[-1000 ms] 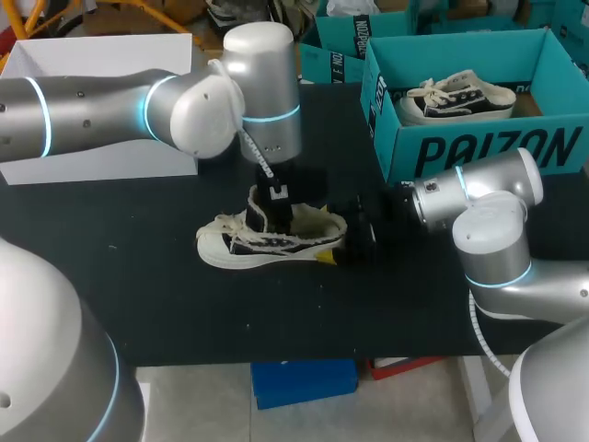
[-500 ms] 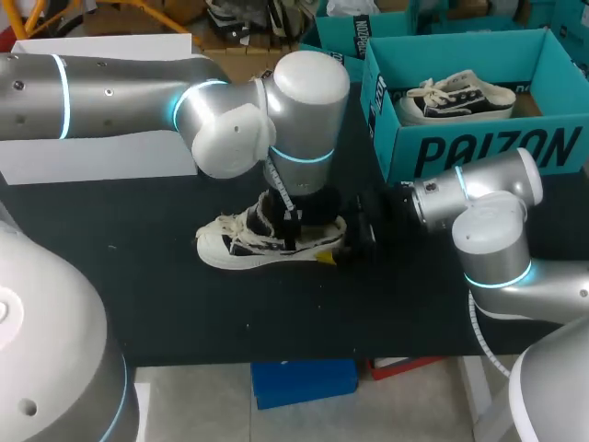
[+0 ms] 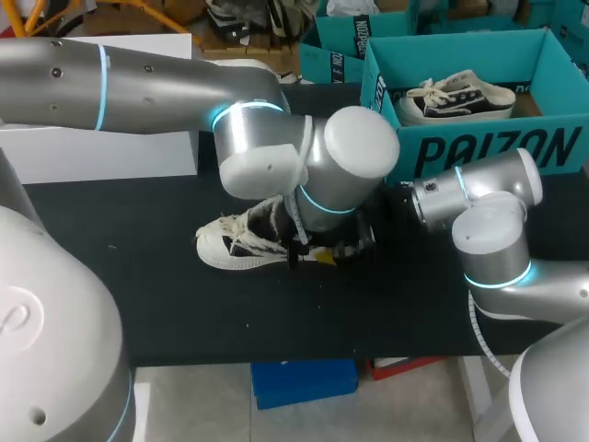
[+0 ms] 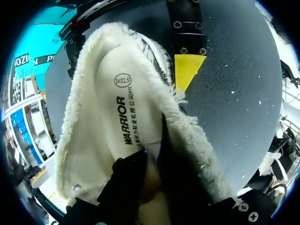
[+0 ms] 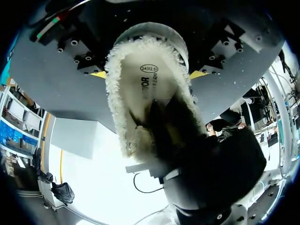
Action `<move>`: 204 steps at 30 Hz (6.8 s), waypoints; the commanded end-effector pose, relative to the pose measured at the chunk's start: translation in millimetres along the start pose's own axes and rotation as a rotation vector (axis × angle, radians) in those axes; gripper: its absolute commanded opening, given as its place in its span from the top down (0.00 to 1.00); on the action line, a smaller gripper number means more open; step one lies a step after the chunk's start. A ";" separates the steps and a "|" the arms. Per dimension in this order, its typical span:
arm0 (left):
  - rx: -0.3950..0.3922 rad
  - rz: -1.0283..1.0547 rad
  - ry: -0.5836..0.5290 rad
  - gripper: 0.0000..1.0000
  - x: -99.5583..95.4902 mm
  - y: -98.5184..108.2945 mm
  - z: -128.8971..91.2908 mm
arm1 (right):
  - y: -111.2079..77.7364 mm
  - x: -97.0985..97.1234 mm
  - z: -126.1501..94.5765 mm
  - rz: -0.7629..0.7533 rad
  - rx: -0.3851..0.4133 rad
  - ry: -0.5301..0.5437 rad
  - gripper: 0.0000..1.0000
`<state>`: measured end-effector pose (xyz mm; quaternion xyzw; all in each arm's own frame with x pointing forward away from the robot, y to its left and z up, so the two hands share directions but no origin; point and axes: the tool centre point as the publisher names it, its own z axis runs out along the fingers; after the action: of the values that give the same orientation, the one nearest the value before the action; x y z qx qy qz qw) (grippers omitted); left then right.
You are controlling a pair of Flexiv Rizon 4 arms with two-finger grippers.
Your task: Take the shoe out of the shoebox, open the shoe tongue, remove and reinsert the insole, then place the shoe into the shoebox
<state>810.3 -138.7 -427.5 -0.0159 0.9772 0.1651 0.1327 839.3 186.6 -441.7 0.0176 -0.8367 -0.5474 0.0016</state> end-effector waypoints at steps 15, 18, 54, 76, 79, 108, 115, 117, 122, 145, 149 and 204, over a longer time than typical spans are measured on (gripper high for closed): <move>-0.114 -0.104 -0.243 0.83 -23.9 14.4 117.8 | -1.3 -1.8 0.8 0.002 0.001 -0.001 1.00; -0.117 -0.122 -0.253 0.80 -33.6 16.9 121.2 | -1.3 -1.8 0.8 0.002 0.001 -0.001 1.00; 0.127 -0.142 0.020 1.00 -28.9 27.9 26.0 | -1.3 -1.8 0.8 0.002 0.001 -0.001 1.00; 0.248 -0.182 0.013 1.00 -29.6 11.5 -37.0 | -1.3 -1.8 0.8 0.002 0.001 -0.001 1.00; 0.244 -0.158 0.023 0.83 -27.7 3.2 -33.7 | -1.3 -1.8 0.8 0.002 0.001 -0.001 1.00; 0.379 -0.039 0.009 0.78 -35.2 -60.3 -51.0 | -1.3 -1.8 0.8 0.002 0.001 -0.001 1.00; 0.392 -0.030 0.004 1.00 -36.1 -64.2 -53.2 | -1.3 -1.8 0.8 0.002 0.001 -0.001 1.00; 0.395 -0.027 0.005 1.00 -36.2 -63.2 -54.7 | -1.3 -1.8 0.8 0.002 0.001 -0.001 1.00; 0.438 -0.023 0.028 1.00 -37.1 -54.5 -67.9 | -1.3 -1.8 0.8 0.002 0.001 -0.001 1.00; 1.023 -0.060 0.195 1.00 -63.4 -8.3 -253.5 | -1.3 -1.8 0.8 0.002 0.001 -0.001 1.00; 1.134 -0.061 0.201 1.00 -62.3 -7.3 -283.4 | -1.3 -1.8 0.8 0.002 0.001 -0.001 1.00; 1.724 -0.136 0.628 1.00 -62.7 57.8 -367.3 | -1.3 -1.8 0.8 0.002 0.001 -0.001 1.00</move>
<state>766.1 -207.7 -53.0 -0.0227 0.7708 -0.6215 -0.1380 840.7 185.8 -441.1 0.0168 -0.8368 -0.5472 0.0018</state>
